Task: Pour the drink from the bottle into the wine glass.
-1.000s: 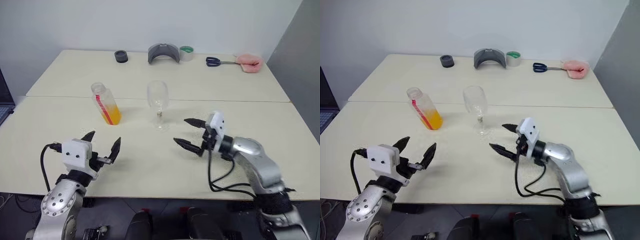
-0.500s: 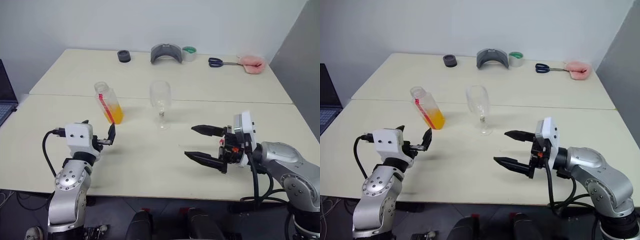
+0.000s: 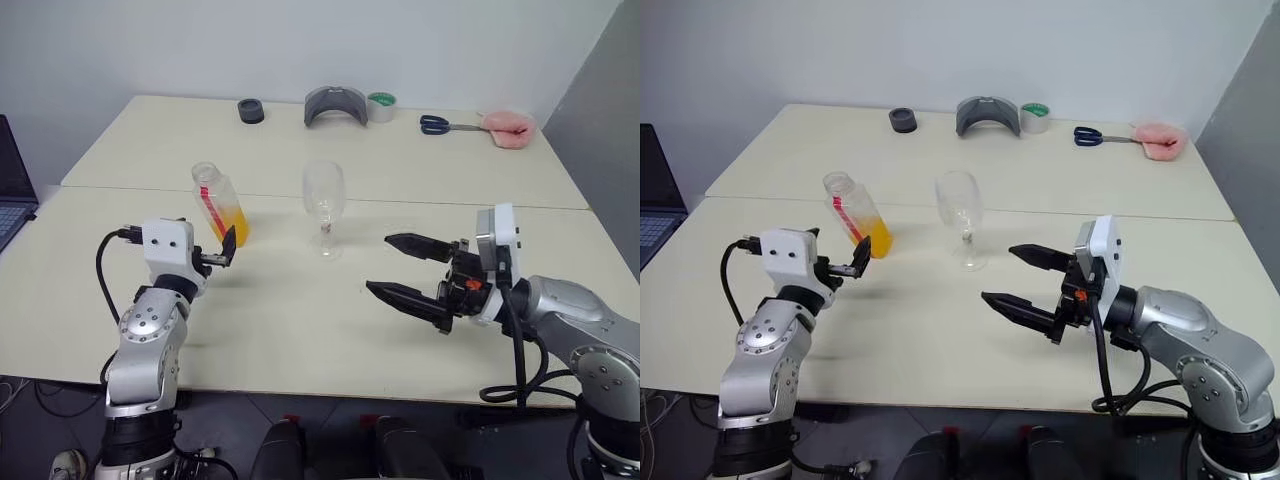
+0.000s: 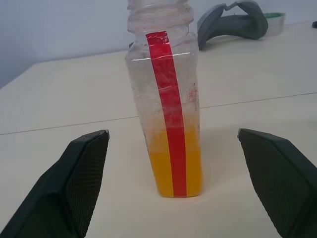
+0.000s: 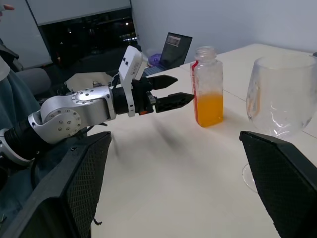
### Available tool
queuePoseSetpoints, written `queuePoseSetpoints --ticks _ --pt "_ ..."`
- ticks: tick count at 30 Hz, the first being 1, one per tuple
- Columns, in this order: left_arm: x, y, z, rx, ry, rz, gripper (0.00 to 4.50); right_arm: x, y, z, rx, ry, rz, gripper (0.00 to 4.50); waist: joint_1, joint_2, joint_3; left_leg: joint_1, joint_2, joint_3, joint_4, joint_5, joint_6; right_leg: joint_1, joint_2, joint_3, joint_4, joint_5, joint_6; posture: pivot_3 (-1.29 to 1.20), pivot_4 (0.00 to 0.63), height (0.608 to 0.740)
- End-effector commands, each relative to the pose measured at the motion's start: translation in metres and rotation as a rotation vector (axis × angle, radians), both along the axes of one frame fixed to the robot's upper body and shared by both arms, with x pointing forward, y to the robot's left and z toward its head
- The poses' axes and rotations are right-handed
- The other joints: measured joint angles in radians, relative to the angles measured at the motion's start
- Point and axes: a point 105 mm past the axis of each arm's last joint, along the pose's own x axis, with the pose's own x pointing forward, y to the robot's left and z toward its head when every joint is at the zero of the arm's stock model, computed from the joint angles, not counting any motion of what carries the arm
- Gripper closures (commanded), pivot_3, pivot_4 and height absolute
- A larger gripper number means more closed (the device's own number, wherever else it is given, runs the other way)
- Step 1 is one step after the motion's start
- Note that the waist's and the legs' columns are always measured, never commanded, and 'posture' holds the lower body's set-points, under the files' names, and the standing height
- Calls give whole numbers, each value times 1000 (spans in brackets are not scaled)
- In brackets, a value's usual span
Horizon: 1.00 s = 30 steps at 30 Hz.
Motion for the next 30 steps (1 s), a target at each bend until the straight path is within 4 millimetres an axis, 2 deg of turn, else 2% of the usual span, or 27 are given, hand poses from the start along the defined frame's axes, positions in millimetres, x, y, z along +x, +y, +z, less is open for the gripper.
queuePoseSetpoints --ticks 1,13,25,30 --pt "4 2 14 20 -53 -2 0 -5 -1 7 1 -48 3 72 0 0 0 0 0 0 0 0 0 0 0 0 0 0 0 0 150 740" --pt "33 -3 18 -23 -62 -53 0 -8 0 8 -1 -50 -2 72 1 0 0 0 0 0 0 0 0 0 0 0 0 0 0 0 150 740" --pt "77 -9 20 -30 -77 -130 0 -9 1 13 -6 -62 -24 72 4 0 0 -1 0 0 0 0 0 0 0 0 -1 1 1 0 150 740" --pt "88 -6 21 -22 -82 -139 0 -13 4 14 1 -63 -35 72 4 0 0 -2 -1 0 0 0 0 -1 0 -1 -1 1 1 0 150 740"
